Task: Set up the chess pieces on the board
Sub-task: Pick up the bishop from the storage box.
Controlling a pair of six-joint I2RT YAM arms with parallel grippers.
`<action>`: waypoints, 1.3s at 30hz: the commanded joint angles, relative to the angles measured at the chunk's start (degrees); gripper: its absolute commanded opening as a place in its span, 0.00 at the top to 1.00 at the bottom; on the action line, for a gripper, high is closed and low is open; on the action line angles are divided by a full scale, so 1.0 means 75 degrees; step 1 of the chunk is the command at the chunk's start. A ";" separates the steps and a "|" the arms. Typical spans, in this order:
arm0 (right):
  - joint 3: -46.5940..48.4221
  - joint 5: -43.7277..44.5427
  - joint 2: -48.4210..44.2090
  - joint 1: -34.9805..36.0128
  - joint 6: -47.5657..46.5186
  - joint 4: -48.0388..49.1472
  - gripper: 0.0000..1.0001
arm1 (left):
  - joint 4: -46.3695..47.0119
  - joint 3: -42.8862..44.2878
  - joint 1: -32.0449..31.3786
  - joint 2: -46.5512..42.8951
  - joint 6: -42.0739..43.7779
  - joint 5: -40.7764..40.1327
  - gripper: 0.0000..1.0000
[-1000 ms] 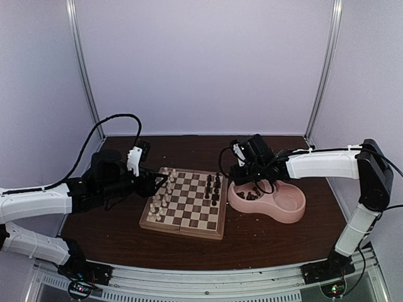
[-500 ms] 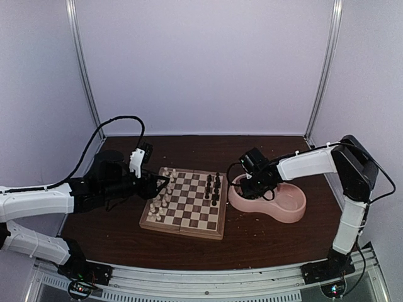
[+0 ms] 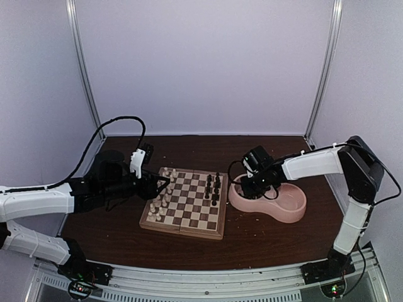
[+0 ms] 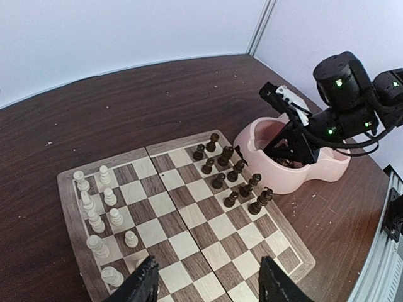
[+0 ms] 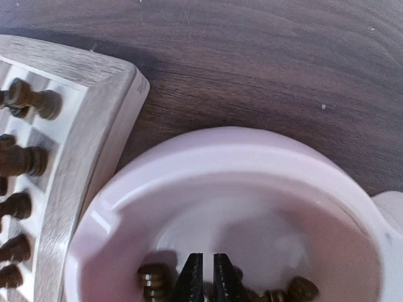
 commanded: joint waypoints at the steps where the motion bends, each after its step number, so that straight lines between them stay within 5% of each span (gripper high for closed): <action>1: -0.0357 -0.0241 -0.0972 -0.0022 -0.0020 0.0379 0.91 | 0.0291 0.0141 -0.0030 0.0001 0.0096 0.0070 0.45; 12: -0.1225 -0.0280 -0.2299 -0.0026 -0.0186 0.1242 0.91 | 0.0420 0.0262 -0.0163 0.0475 0.0008 0.0276 0.46; 18: -0.0492 0.0245 -0.1685 -0.0022 -0.0177 -0.0247 0.53 | 0.0373 0.0283 -0.0194 0.0438 0.0071 0.0186 0.46; 21: 0.0417 -0.0309 -0.1081 -0.0022 -0.0494 -0.1485 0.45 | 0.0311 0.0291 -0.0192 0.0384 0.0118 0.0131 0.45; 39: 0.1335 -0.1083 0.0746 -0.0022 -0.0571 -0.2093 0.45 | 0.0304 0.0304 -0.0203 0.0470 0.0143 0.0146 0.45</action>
